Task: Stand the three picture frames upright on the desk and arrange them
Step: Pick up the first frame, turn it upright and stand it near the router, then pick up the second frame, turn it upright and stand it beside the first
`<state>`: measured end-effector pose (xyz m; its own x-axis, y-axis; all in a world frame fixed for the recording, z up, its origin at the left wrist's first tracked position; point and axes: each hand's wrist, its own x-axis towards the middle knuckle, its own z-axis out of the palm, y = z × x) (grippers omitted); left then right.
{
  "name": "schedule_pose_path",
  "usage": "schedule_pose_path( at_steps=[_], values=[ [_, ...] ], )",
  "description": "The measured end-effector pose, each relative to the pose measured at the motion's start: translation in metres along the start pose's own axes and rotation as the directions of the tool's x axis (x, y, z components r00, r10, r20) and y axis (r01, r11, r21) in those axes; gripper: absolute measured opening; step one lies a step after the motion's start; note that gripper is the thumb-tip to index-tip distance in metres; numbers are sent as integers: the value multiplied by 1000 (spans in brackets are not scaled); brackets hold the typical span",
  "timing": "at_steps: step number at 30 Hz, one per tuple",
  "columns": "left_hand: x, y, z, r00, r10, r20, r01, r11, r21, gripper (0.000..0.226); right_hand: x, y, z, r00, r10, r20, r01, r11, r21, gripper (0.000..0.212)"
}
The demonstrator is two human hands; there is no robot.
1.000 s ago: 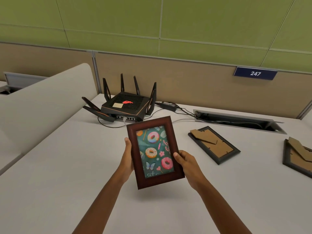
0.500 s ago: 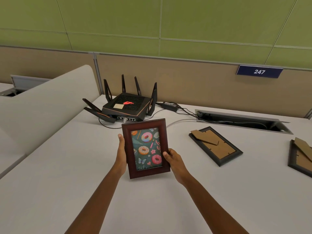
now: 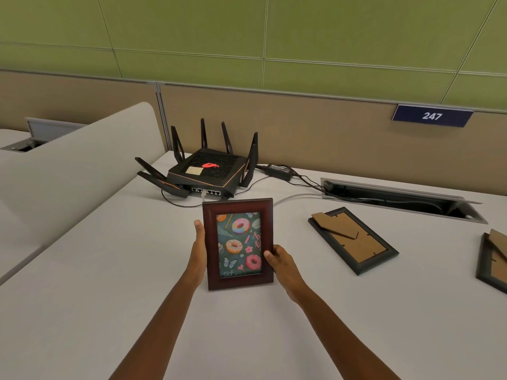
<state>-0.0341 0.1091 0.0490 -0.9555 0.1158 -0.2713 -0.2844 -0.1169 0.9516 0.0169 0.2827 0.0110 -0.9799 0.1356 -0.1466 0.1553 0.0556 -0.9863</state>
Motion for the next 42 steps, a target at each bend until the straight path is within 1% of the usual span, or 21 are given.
schedule_pose_path(
  at_steps=[2, 4, 5, 6, 8, 10, 12, 14, 17, 22, 24, 26, 28, 30, 31, 32, 34, 35, 37, 40, 42],
  values=[
    [-3, -2, 3, 977, 122, -177, -97, 985, 142, 62, -1, -2, -5, 1000, -23, 9, 23, 999, -41, 30],
    [-12, -1, 7, 844, 380, -379, -209, 883, 421, 50, -3, -3, -14, 999, -42, -6, 41, 990, -138, 35],
    [-18, 1, 9, 761, 517, -392, -266, 799, 539, 48, -4, -3, -19, 998, -60, -27, 53, 977, -208, 37],
    [-25, 1, 13, 689, 640, -339, -334, 696, 636, 50, -6, -2, -26, 995, -88, -50, 71, 960, -272, 38],
    [-37, -1, 25, 570, 815, -105, -482, 436, 760, 53, -8, 0, -39, 985, -151, -85, 112, 928, -355, 36],
    [-45, -7, 41, 468, 871, 153, -586, 176, 791, 51, -10, 2, -54, 976, -187, -112, 128, 906, -405, 35],
    [-51, -13, 63, 428, 848, 314, -621, 24, 783, 49, -13, 4, -71, 969, -209, -131, 129, 882, -453, 35],
    [-55, -21, 85, 442, 807, 390, -631, -29, 775, 48, -15, 6, -89, 963, -228, -143, 130, 859, -496, 35],
    [-58, -38, 116, 518, 710, 477, -648, -39, 761, 52, -19, 10, -118, 955, -248, -162, 122, 828, -547, 36],
    [-61, -55, 162, 741, 478, 472, -532, -12, 847, 61, -19, 18, -170, 945, -251, -208, 34, 709, -705, 42],
    [-60, -60, 176, 827, 376, 417, -437, -36, 899, 74, -18, 22, -190, 945, -260, -199, -3, 601, -799, 44],
    [-56, -68, 191, 855, 373, 361, -356, -86, 931, 83, -15, 26, -209, 951, -247, -186, -54, 461, -886, 47],
    [-52, -73, 205, 879, 362, 309, -288, -115, 951, 93, -12, 29, -226, 962, -189, -198, -114, 381, -918, 53],
    [-41, -82, 219, 915, 252, 315, -308, -66, 949, 108, -9, 31, -240, 966, -122, -229, -170, 369, -914, 56],
    [-36, -87, 226, 927, 184, 327, -331, -11, 944, 116, -8, 32, -245, 966, -90, -244, -193, 379, -905, 58],
    [-33, -92, 231, 934, 157, 322, -330, 31, 943, 124, -6, 31, -251, 964, -60, -257, -213, 400, -892, 58],
    [-31, -96, 241, 942, 125, 310, -315, 21, 949, 141, -4, 30, -260, 960, -4, -281, -246, 471, -847, 59],
    [-30, -99, 246, 949, 114, 294, -301, 49, 952, 146, -2, 29, -264, 957, 16, -289, -256, 510, -821, 60],
    [-30, -101, 255, 966, 72, 247, -256, 163, 953, 138, 0, 28, -270, 957, 37, -289, -257, 572, -779, 60],
    [-31, -100, 267, 987, -21, 159, -143, 330, 933, 76, 2, 28, -273, 965, 42, -260, -228, 625, -747, 59],
    [-29, -100, 274, 991, -55, 126, -95, 392, 915, 63, 2, 28, -272, 968, 37, -246, -209, 657, -724, 58]
  ],
)
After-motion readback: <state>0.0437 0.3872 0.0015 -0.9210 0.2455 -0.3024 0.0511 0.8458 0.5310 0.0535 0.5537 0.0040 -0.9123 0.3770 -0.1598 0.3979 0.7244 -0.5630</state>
